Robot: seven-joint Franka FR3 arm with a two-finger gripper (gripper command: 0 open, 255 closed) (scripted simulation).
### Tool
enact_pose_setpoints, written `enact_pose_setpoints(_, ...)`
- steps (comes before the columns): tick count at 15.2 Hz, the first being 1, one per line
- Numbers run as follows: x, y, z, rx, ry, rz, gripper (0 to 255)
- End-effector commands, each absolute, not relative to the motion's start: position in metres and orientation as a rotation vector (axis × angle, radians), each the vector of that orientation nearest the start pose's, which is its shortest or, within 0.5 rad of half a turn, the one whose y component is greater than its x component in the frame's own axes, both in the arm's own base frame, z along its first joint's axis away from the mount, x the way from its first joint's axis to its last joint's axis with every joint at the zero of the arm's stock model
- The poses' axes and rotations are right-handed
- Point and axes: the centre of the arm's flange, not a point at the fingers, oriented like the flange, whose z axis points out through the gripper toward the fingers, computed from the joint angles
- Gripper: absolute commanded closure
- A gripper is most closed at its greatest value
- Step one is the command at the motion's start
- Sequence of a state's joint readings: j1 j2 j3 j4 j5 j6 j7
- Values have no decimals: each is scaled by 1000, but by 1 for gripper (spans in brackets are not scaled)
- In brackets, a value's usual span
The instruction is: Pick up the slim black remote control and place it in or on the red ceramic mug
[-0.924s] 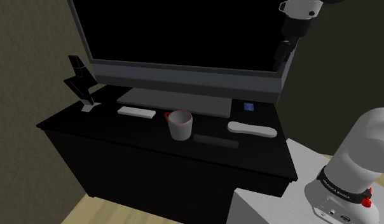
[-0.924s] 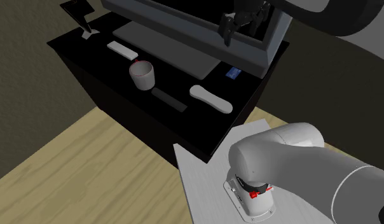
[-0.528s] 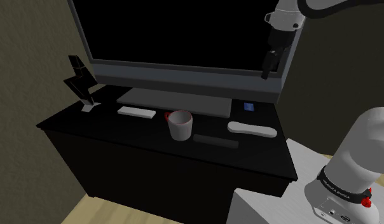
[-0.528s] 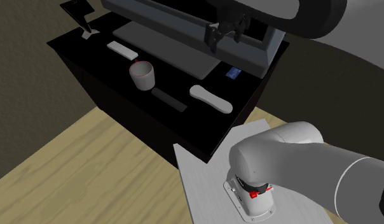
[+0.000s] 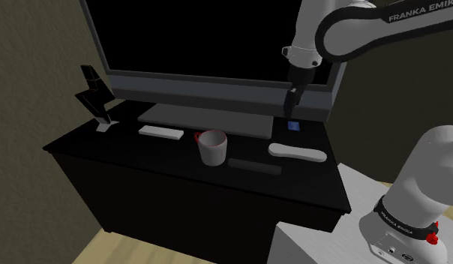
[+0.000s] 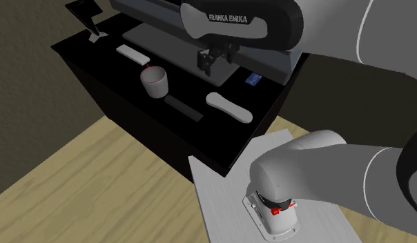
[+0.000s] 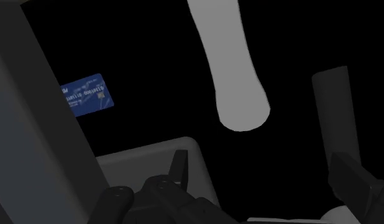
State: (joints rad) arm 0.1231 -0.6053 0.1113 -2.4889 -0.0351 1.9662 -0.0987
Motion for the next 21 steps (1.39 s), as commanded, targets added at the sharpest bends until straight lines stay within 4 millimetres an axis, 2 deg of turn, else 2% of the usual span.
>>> enact_pose_setpoints(1, 374, 107, 485, -3177, -572, -128, 0)
enact_pose_setpoints(15, 409, 237, 359, -3098, -869, -54, 0)
enact_pose_setpoints(16, 410, 242, 355, -3094, -880, -51, 0)
enact_pose_setpoints(21, 411, 240, 328, -3094, -880, -51, 0)
